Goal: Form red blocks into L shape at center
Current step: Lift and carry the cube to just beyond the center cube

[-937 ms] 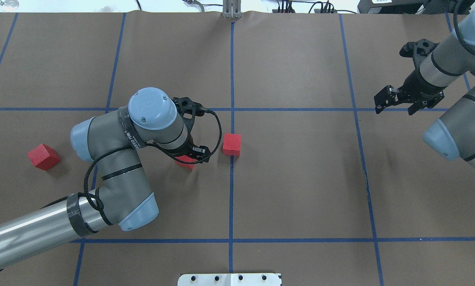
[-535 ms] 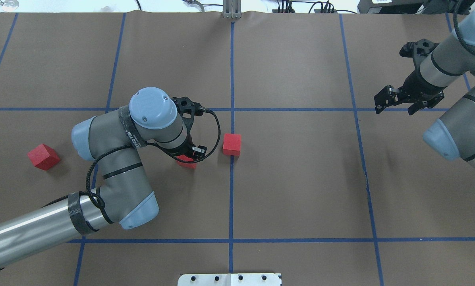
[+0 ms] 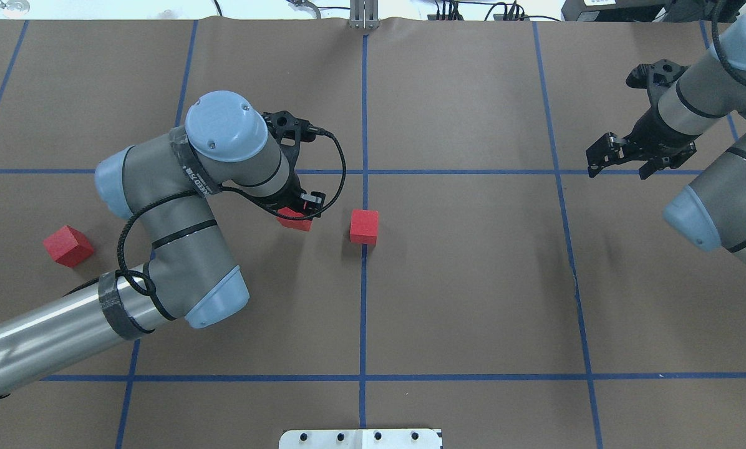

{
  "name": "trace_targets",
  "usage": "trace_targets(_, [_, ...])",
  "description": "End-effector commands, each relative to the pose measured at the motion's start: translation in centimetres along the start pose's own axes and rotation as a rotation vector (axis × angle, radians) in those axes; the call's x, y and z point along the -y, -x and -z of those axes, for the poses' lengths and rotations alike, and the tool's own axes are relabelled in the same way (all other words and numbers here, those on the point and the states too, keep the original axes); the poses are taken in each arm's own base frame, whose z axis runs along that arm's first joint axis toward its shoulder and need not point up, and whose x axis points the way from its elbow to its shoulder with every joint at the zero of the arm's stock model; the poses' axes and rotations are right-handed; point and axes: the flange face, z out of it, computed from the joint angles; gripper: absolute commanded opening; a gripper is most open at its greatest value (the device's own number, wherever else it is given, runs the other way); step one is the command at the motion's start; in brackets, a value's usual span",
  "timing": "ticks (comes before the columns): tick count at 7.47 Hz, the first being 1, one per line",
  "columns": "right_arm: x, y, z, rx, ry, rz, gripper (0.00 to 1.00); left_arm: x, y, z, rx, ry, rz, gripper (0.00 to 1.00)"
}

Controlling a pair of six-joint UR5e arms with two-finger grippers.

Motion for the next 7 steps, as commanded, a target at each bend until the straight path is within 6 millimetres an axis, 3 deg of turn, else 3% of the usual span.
trace_targets(1, [0.0, -0.2, 0.1, 0.000, -0.001, -0.001, 1.00, 4.6, -5.8, 0.4, 0.027, 0.012, 0.068, 0.00])
trace_targets(3, [-0.1, -0.1, 0.3, 0.001, -0.006, 0.000, 1.00, 7.5, -9.2, -0.9, 0.056, 0.032, 0.111, 0.00])
trace_targets(5, [-0.1, 0.0, 0.5, 0.004, -0.009, 0.001, 1.00, 7.6, -9.3, -3.1, 0.076, 0.046, 0.114, 0.00])
trace_targets(7, [-0.2, 0.0, 0.6, 0.004, -0.011, 0.000, 1.00, 6.3, -10.5, -5.1, 0.092, 0.034, 0.126, 0.00])
